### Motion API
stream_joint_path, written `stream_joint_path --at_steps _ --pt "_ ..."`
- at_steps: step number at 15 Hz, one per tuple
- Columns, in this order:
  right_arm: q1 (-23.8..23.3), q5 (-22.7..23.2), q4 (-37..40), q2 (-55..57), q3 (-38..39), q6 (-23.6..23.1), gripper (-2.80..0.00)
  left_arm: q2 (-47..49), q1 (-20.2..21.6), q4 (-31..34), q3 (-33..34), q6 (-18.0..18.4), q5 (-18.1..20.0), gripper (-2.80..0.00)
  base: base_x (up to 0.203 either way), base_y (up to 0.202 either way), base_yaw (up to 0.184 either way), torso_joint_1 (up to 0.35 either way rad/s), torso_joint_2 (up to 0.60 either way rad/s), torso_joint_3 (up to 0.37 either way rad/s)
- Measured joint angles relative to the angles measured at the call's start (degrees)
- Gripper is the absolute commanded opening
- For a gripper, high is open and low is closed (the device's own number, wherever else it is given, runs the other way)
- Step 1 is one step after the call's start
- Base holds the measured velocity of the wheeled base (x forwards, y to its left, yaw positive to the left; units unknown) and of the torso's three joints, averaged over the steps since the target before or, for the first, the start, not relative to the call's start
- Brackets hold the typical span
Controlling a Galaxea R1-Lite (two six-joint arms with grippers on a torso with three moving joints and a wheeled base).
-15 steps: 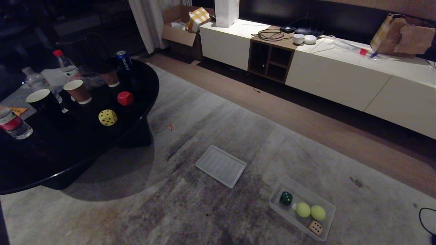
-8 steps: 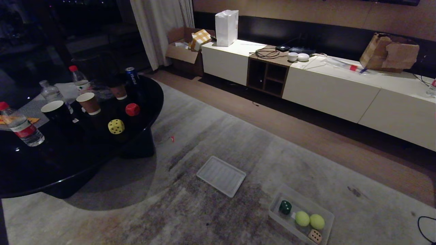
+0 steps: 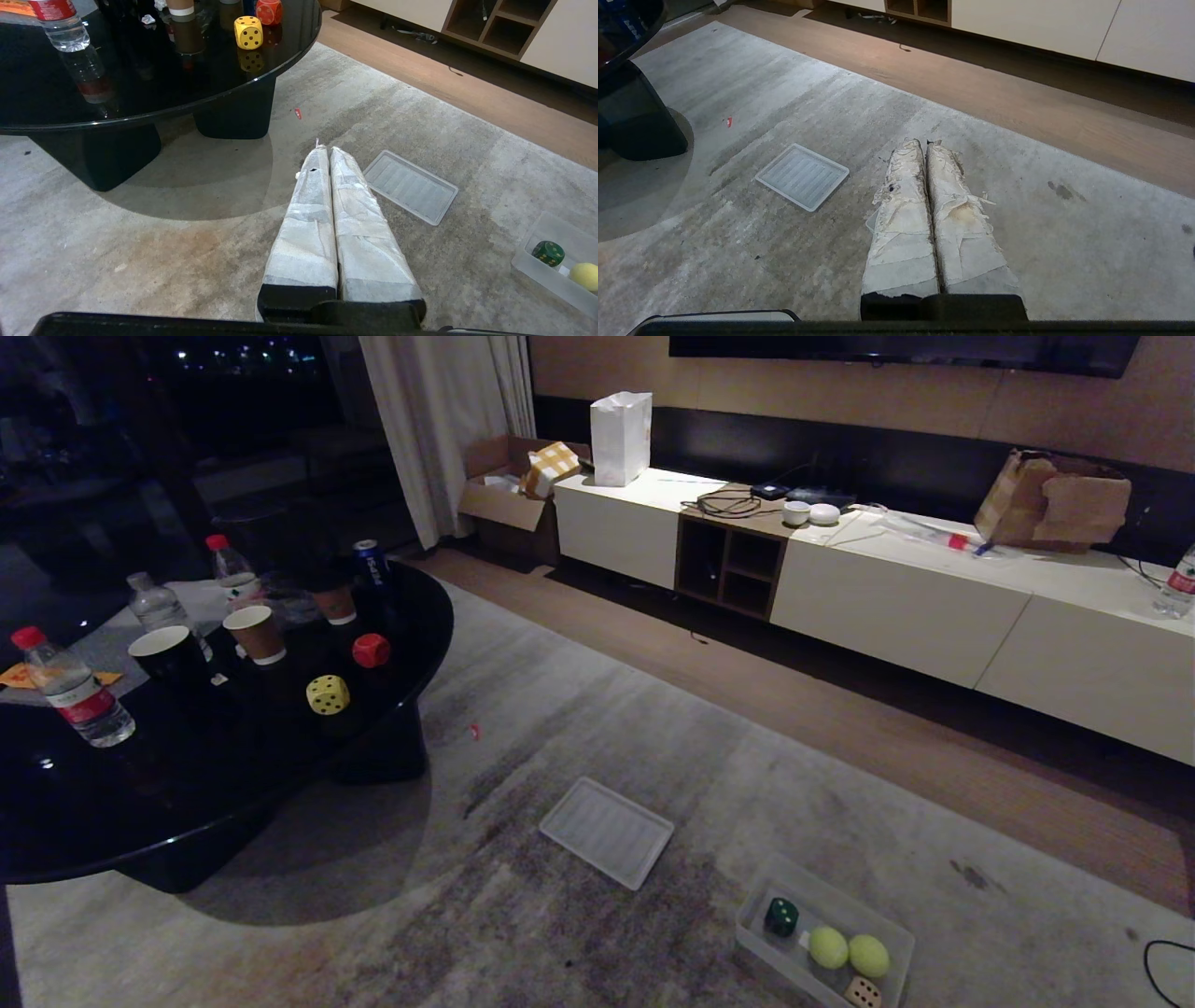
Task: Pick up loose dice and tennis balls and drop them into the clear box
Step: Pick up toys out of the box
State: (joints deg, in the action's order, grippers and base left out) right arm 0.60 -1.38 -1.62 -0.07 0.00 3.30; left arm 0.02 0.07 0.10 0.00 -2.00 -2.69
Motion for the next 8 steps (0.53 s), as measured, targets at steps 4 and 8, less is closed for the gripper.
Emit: stream_joint_path --at_steps 4,8 --pt "0.0 0.0 0.0 0.0 0.0 0.0 -2.8 0.0 0.0 0.0 0.0 0.1 0.0 -2.8 0.0 0.0 0.0 0.0 0.0 0.0" --pt "0.0 0.0 -0.1 0.0 0.0 0.0 -2.8 0.0 0.0 0.0 0.0 0.5 0.1 -2.8 -0.003 -0.004 0.087 0.002 0.0 0.004"
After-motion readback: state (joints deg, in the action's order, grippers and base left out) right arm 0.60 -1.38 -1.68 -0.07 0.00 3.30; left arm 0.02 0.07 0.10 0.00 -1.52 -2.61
